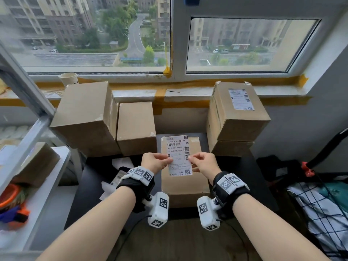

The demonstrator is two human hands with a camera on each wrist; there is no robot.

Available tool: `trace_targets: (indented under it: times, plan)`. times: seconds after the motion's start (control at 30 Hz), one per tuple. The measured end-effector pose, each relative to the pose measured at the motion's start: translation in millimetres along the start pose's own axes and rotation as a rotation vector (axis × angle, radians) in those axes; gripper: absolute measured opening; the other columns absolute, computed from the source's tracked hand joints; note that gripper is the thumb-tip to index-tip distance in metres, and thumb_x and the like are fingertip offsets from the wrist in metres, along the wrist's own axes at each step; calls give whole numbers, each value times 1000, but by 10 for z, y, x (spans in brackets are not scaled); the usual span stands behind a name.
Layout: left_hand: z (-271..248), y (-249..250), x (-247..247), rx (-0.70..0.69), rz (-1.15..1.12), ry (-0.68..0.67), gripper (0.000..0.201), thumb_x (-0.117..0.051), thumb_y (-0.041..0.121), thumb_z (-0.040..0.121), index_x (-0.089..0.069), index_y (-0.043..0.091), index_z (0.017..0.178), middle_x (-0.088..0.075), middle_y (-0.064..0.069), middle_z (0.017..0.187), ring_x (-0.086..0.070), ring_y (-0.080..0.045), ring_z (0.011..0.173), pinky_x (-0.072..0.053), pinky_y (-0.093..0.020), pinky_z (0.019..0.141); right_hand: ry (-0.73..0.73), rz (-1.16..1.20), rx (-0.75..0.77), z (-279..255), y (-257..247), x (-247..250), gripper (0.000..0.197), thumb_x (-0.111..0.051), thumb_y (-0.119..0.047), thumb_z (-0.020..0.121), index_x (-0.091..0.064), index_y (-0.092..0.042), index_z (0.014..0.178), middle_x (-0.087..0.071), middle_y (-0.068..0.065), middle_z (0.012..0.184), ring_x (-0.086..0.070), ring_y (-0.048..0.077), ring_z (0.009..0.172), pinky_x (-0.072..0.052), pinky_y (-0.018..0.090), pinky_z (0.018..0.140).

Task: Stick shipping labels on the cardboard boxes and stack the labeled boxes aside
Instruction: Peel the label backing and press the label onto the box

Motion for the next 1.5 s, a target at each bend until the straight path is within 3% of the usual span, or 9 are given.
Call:
trace_targets:
  times: [0.2,0.3,0.47,0.73,0.9,1.1,1.23,1.37,1.5]
  plan:
    - [84,-174,-201,127,81,121,17,-78,18,75,-69,6,80,-69,-6,75,-61,-10,61,-53,-20,61,12,-194,-45,144,229,82,17,-64,-16,88,-62,-14,71,-68,7,79,-64,13,61,-47,20,51]
    - [127,-176,-270,138,150,162,16,-78,23,75,-67,13,71,-71,-6,81,-66,-17,74,-56,-30,74,34,-299,-45,198,260,102,21,-66,-24,86,-63,-13,69,-72,7,77,-70,22,67,-55,30,56]
    - [152,-149,-333,142,228,193,15,-75,27,78,-69,14,77,-66,-2,82,-64,-18,80,-49,-26,72,17,-439,-29,260,283,106,25,-66,-32,85,-61,-20,64,-69,2,72,-66,21,64,-58,37,68]
    - [143,-162,-368,143,280,220,18,-73,29,79,-73,12,84,-66,-2,80,-62,-19,78,-43,-24,69,-11,-575,-36,238,249,118,19,-62,-34,88,-63,-17,79,-60,-2,81,-56,17,77,-40,26,67]
    - [127,-180,-373,162,258,237,15,-74,28,79,-73,13,82,-65,0,79,-63,-19,80,-50,-27,73,-1,-607,-42,266,276,108,23,-60,-37,89,-65,-15,81,-68,5,92,-61,23,84,-49,32,74]
    - [108,-192,-340,174,293,242,15,-75,29,78,-73,14,79,-66,0,79,-62,-18,77,-45,-26,68,-14,-645,-55,262,267,85,21,-60,-38,89,-64,-18,82,-67,2,92,-61,21,84,-51,33,77]
    - [109,-180,-331,164,345,241,15,-74,29,78,-74,14,80,-67,-2,81,-63,-20,79,-49,-27,71,-33,-676,-66,265,254,61,21,-59,-37,90,-64,-17,84,-66,2,91,-60,20,83,-48,31,72]
    - [114,-153,-332,162,400,229,15,-73,27,79,-72,13,78,-68,-4,83,-66,-24,84,-52,-30,75,-31,-696,-66,281,256,44,20,-59,-38,89,-62,-20,81,-69,3,95,-64,22,86,-53,35,77]
    - [116,-135,-343,160,441,228,16,-72,27,79,-71,12,76,-67,-4,81,-65,-24,82,-50,-30,71,-29,-732,-79,291,248,25,19,-59,-39,89,-60,-21,83,-68,3,97,-64,22,88,-54,37,79]
Point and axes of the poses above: each hand's wrist, its own z-axis towards the middle knuckle, its own x-axis out of the back of the hand, y = z × x, the point moved 4 cm from there along z, towards the middle knuckle
